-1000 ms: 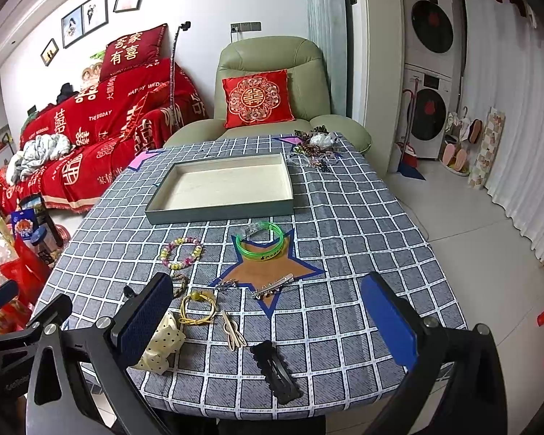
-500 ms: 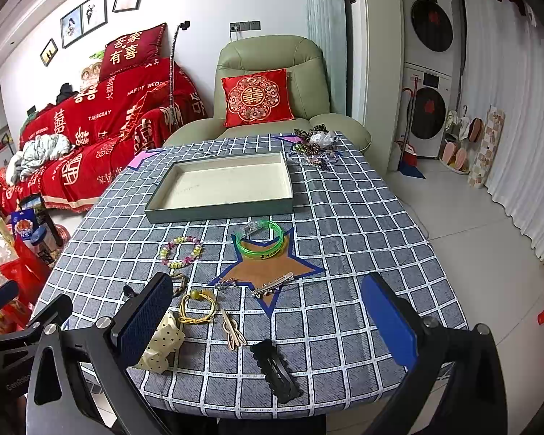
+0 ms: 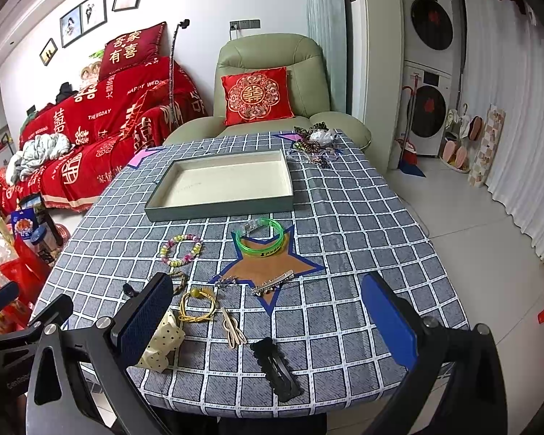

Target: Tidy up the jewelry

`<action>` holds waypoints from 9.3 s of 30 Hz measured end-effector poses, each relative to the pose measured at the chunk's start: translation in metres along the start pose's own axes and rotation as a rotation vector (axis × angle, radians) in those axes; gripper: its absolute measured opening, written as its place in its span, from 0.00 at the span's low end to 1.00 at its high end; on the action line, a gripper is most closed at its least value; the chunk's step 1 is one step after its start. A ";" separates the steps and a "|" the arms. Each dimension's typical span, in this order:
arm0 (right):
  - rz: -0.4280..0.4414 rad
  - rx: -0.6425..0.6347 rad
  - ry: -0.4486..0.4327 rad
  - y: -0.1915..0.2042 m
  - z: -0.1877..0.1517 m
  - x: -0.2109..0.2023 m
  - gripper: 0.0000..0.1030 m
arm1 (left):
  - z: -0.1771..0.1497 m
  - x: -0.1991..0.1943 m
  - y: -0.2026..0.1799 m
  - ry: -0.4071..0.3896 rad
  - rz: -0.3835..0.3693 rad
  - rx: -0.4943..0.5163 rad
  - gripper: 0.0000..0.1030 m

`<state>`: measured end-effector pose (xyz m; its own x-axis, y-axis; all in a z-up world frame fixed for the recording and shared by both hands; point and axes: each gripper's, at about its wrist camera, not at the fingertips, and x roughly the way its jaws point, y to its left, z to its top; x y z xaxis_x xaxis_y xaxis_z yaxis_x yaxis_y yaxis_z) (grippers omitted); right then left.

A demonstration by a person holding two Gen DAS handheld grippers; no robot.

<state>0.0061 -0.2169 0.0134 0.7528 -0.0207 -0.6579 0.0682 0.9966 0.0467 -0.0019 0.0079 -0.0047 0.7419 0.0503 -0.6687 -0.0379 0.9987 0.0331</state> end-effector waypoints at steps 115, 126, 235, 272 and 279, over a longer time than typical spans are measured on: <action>0.235 -0.027 0.294 -0.017 0.054 0.122 0.32 | 0.098 0.110 -0.021 0.141 -0.340 0.104 0.33; 0.273 0.036 0.313 -0.010 0.157 0.239 0.32 | 0.193 0.227 -0.041 0.164 -0.263 0.083 0.33; 0.130 -0.031 0.433 0.001 -0.054 0.134 1.00 | -0.013 0.162 0.009 0.211 -0.083 0.080 1.00; 0.119 -0.119 0.414 0.022 -0.062 0.133 0.16 | -0.015 0.151 0.009 0.211 -0.203 0.082 0.45; 0.159 -0.044 0.411 0.007 -0.055 0.125 0.04 | -0.007 0.136 0.010 0.190 -0.229 0.076 0.45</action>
<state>0.0648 -0.2085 -0.1104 0.4286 0.1580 -0.8896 -0.0621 0.9874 0.1454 0.0936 0.0245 -0.1008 0.5869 -0.1700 -0.7916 0.1710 0.9817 -0.0841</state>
